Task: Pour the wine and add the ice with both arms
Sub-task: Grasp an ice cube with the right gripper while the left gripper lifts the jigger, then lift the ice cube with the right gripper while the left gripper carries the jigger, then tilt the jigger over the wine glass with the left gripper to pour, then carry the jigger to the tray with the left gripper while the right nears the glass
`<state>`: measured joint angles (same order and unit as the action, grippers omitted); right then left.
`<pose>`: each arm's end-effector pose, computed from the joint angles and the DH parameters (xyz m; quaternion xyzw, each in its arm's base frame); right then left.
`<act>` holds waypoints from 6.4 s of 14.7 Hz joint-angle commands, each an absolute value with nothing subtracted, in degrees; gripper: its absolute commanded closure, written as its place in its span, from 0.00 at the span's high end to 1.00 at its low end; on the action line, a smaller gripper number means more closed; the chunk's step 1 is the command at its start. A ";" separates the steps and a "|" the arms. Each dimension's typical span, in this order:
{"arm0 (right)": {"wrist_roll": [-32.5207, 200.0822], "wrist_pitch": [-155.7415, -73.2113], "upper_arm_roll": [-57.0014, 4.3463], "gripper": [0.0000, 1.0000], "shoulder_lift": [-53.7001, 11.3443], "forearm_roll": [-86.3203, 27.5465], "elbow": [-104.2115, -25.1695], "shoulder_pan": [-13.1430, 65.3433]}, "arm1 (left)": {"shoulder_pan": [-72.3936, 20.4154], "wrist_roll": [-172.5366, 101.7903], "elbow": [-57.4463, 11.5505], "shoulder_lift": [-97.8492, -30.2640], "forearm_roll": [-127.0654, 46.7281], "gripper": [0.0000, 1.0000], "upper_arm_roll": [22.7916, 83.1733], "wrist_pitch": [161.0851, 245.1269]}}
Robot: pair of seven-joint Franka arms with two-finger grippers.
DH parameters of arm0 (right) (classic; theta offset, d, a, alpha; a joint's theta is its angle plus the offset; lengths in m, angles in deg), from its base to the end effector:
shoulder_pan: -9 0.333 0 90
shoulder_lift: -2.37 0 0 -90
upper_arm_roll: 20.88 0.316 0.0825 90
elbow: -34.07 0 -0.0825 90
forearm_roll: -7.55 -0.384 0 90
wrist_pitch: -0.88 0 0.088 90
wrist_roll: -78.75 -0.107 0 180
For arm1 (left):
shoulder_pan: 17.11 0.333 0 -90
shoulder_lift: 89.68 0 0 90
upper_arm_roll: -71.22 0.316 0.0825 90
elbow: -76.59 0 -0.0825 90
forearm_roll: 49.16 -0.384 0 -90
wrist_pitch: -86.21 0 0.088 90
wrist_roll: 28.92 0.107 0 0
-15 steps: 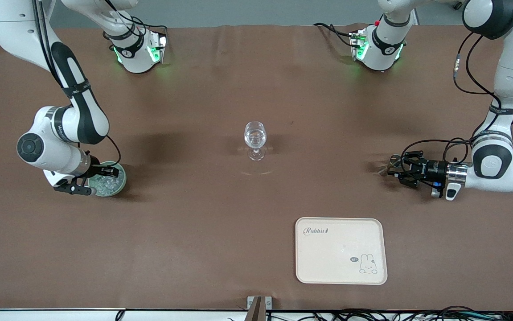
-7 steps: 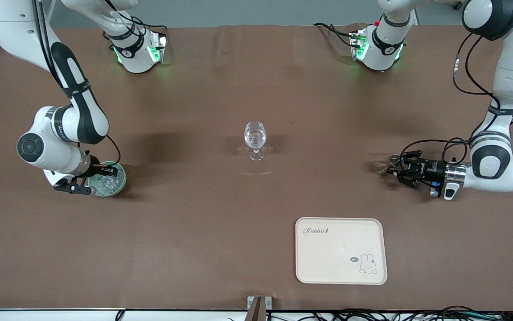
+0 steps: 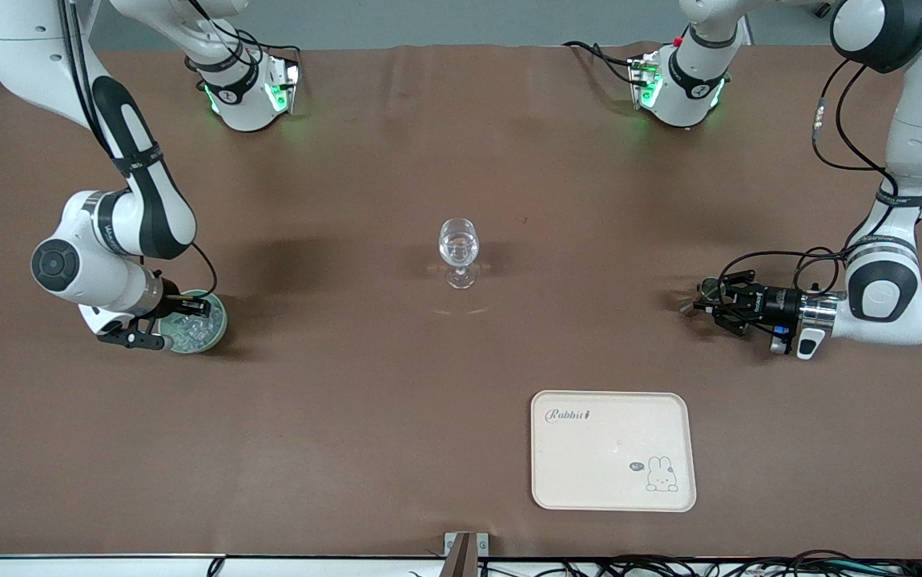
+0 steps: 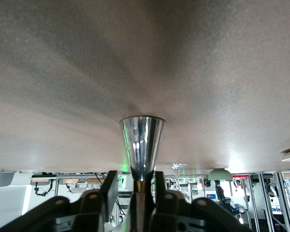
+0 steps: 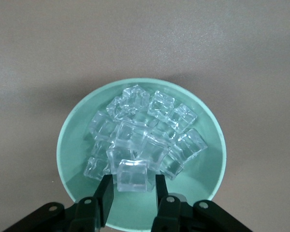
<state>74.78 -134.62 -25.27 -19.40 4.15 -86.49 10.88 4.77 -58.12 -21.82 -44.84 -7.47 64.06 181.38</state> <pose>0.5681 -0.0241 0.2262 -0.9953 0.0768 0.0588 0.0044 0.5769 0.0863 0.1274 0.7120 0.4718 -0.4217 0.3044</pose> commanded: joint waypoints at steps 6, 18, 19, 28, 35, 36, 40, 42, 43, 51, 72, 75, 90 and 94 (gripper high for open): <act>75.23 -135.88 -25.01 0.03 -19.33 2.89 -86.78 10.32 | 4.86 -57.66 -21.76 -45.12 -6.36 0.06 62.35 180.51; 76.29 -99.00 -25.89 0.00 -11.08 3.68 -60.45 9.09 | 3.55 -74.17 -21.41 -53.19 -4.86 0.01 49.52 183.23; 76.20 -94.96 -25.89 0.01 -10.12 3.77 -57.20 8.74 | 2.41 -76.01 -21.50 -54.25 -4.78 0.01 48.99 183.50; 76.29 -84.02 -25.80 0.01 0.53 4.82 -50.75 7.24 | -14.64 -99.65 -22.73 -62.95 -4.78 0.01 48.81 192.90; 76.73 -84.02 -25.71 0.01 0.00 4.91 -48.13 7.33 | -23.69 -113.45 -24.75 -68.40 -9.86 0.01 48.90 195.10; 76.81 -83.50 -25.71 0.01 -0.35 4.91 -46.20 7.24 | -24.84 -115.91 -24.58 -68.41 -11.70 0.01 48.90 195.10; 76.82 -82.53 -25.71 0.01 -1.41 4.91 -44.51 7.42 | -28.80 -123.04 -24.13 -68.41 -16.55 0.01 48.90 195.45; 76.82 -82.53 -25.71 0.01 -1.41 4.74 -44.59 7.42 | -30.11 -125.76 -23.52 -68.15 -17.69 0.01 48.90 195.54; 76.73 -82.61 -25.71 0.01 -1.41 4.73 -44.59 7.59 | -30.91 -127.34 -23.26 -67.97 -17.78 0.00 48.90 195.54; 76.81 -82.53 -25.62 0.01 -1.32 4.73 -44.68 7.68 | -34.95 -140.70 -20.36 -65.78 -24.54 0.00 48.90 197.21; 76.90 -82.53 -25.54 0.01 -1.32 4.73 -44.68 7.68 | -39.00 -157.51 -16.31 -62.96 -35.27 0.00 48.98 195.37; 76.90 -82.61 -25.54 0.01 -1.32 4.73 -44.68 7.68 | -39.00 -157.42 -16.14 -62.96 -35.63 0.00 48.98 194.75; 70.86 -82.62 -25.36 0.01 -1.23 4.47 -44.68 13.56 | -21.18 -123.68 -3.25 -54.11 -18.75 0.00 49.07 195.37; 58.74 -83.23 -25.36 0.01 -2.45 4.12 -45.03 24.00 | -15.64 -118.23 1.79 -49.43 -12.36 0.00 49.25 200.53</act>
